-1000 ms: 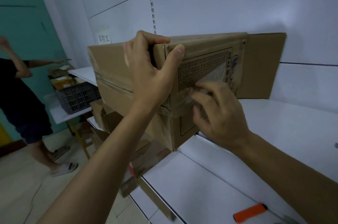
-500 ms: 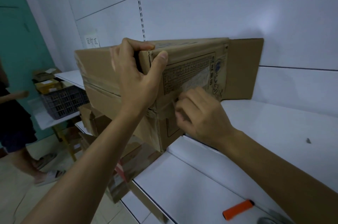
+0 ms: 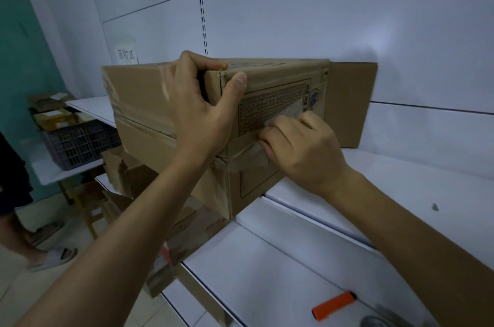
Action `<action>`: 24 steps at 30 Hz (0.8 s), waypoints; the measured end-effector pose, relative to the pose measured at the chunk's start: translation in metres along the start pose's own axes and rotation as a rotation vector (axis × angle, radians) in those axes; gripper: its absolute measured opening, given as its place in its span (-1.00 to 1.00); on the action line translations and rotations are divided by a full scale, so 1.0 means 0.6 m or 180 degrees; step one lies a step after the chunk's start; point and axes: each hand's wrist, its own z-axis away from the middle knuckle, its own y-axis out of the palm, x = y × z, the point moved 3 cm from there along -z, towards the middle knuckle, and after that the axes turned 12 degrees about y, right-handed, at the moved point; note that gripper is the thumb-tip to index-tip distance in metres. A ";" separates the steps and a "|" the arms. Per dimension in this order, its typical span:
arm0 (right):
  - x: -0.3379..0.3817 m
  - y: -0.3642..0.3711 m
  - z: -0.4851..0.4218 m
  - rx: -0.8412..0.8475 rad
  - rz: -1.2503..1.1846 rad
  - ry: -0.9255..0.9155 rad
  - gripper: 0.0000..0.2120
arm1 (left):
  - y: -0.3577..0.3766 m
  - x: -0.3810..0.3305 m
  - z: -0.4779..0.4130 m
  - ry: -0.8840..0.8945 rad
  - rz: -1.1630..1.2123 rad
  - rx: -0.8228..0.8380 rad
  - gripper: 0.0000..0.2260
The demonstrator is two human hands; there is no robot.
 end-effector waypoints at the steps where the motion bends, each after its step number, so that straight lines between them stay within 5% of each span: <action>1: 0.000 0.001 -0.005 0.0024 0.0084 -0.0096 -0.94 | 0.000 -0.001 0.000 0.0005 -0.0015 -0.0002 -0.84; 7: -0.003 0.002 0.024 0.0471 -0.0351 -0.0268 -0.87 | -0.001 0.003 -0.002 0.0084 -0.0031 0.0024 -0.84; 9: -0.027 0.008 0.055 0.0791 -0.0706 0.0558 -0.85 | -0.002 0.004 -0.001 0.0081 -0.0001 0.0060 -0.84; 12: -0.093 0.026 0.085 0.0991 -0.1452 0.2876 -0.79 | -0.001 0.003 0.000 0.0053 0.0027 0.0125 -0.85; 15: -0.144 0.047 0.121 0.1186 -0.1781 0.4442 -0.47 | -0.008 0.002 0.007 0.0093 0.0023 0.0042 -0.85; 17: -0.162 0.057 0.138 0.1465 -0.1841 0.4859 -0.24 | -0.017 0.002 0.015 0.0203 0.0115 -0.0040 -0.85; 20: -0.189 0.056 0.139 0.1018 -0.1834 0.5307 -0.04 | -0.038 -0.002 0.027 0.0285 0.0241 -0.0126 -0.85; 24: -0.213 0.066 0.100 0.1001 -0.2388 0.5419 0.00 | -0.080 0.007 0.041 0.0291 0.0154 -0.0102 -0.88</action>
